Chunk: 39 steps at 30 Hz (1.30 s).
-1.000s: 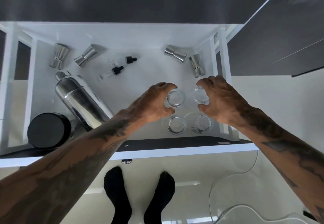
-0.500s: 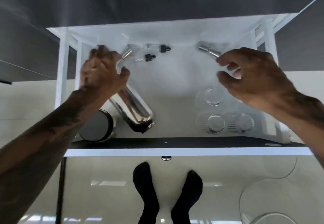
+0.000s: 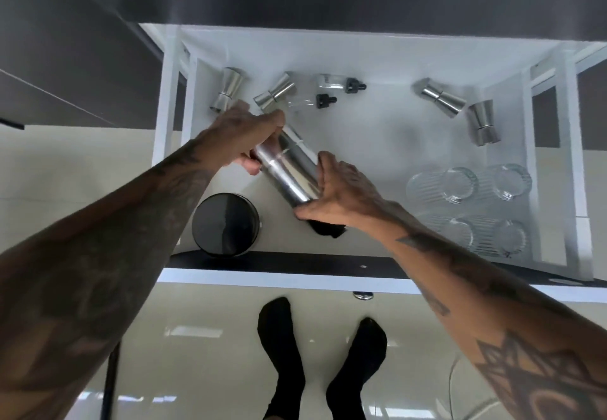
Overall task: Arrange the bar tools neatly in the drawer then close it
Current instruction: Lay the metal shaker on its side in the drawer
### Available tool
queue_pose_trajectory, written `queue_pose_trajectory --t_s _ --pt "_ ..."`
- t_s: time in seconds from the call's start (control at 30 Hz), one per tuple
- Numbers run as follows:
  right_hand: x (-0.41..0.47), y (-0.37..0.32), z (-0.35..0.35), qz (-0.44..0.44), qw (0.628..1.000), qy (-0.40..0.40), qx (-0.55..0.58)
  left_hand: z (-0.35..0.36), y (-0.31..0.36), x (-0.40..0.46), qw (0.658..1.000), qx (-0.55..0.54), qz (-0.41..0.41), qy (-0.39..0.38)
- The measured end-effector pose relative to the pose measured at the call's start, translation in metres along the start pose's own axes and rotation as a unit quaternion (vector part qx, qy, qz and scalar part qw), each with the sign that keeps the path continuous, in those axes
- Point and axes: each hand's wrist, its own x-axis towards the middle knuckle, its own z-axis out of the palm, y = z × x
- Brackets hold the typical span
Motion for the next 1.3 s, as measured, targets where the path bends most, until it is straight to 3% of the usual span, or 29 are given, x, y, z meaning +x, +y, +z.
queue_pose_trajectory --t_s 0.1,0.3,0.47,0.63,0.83,0.97,1.07,1.17,1.23,1.3 --pt "-0.010 0.022 -0.017 -0.018 0.997 -0.005 -0.070 -0.002 -0.002 0.003 0.993 0.060 -0.033 -0.091" --pt "-0.027 0.051 -0.035 -0.065 0.986 -0.034 -0.149 0.008 -0.012 -0.006 0.947 0.306 0.034 -0.094" --pt "-0.036 0.057 -0.028 -0.100 0.984 -0.041 -0.139 0.014 -0.029 -0.023 0.940 0.288 0.105 -0.148" --pt "-0.046 0.067 -0.025 -0.097 0.978 -0.104 -0.153 0.017 -0.042 -0.032 0.914 0.342 0.102 -0.191" --pt "-0.049 0.061 -0.034 -0.055 0.963 -0.195 -0.180 0.028 -0.027 -0.037 0.841 0.487 0.065 -0.227" --pt "-0.051 0.047 -0.042 -0.044 0.958 -0.216 -0.184 0.031 -0.018 -0.037 0.819 0.517 0.059 -0.242" --pt "-0.055 0.052 -0.063 -0.047 0.983 -0.141 -0.106 0.030 -0.008 -0.036 0.821 0.515 0.071 -0.237" --pt "-0.045 0.074 -0.109 -0.025 0.995 0.097 0.010 0.038 0.003 -0.035 0.866 0.444 0.104 -0.206" --pt "-0.026 0.100 -0.142 0.038 0.969 0.243 -0.009 0.050 0.008 -0.037 0.888 0.388 0.134 -0.206" --pt "-0.003 0.130 -0.162 0.115 0.958 0.253 -0.076 0.065 0.010 -0.041 0.900 0.338 0.149 -0.234"
